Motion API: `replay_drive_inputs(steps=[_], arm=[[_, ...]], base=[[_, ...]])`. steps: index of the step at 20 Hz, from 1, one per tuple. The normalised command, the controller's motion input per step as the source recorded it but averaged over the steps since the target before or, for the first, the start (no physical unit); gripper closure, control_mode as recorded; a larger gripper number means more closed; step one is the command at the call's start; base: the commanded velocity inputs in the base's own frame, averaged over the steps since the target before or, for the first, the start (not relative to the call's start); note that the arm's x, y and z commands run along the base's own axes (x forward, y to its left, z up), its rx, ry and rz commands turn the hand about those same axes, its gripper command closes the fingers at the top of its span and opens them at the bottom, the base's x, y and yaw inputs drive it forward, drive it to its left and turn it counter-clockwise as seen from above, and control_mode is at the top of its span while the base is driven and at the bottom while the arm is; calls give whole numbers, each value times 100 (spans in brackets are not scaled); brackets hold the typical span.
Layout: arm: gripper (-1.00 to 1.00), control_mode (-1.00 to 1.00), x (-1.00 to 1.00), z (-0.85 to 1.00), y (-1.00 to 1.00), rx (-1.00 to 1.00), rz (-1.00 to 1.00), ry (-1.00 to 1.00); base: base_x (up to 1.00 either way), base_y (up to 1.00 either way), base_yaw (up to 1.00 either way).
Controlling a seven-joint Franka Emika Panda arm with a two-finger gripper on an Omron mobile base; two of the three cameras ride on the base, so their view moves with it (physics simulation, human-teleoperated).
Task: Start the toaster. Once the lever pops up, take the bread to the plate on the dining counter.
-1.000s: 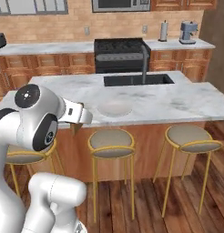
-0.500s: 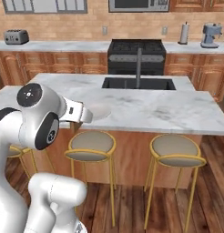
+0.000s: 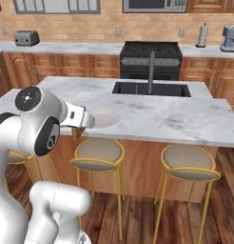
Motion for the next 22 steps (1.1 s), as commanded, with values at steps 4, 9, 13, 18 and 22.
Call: replay_drive_inputs(steps=[4, 9, 13, 18, 22], arm=[[100, 100, 0, 0, 0, 0, 0, 0], [100, 100, 0, 0, 0, 0, 0, 0], [100, 100, 0, 0, 0, 0, 0, 0], [100, 100, 0, 0, 0, 0, 0, 0], [100, -100, 14, -1, 0, 1, 0, 1]], base=[[44, 4, 0], [61, 0, 0], [60, 0, 0], [59, 0, 0], [38, 0, 0]])
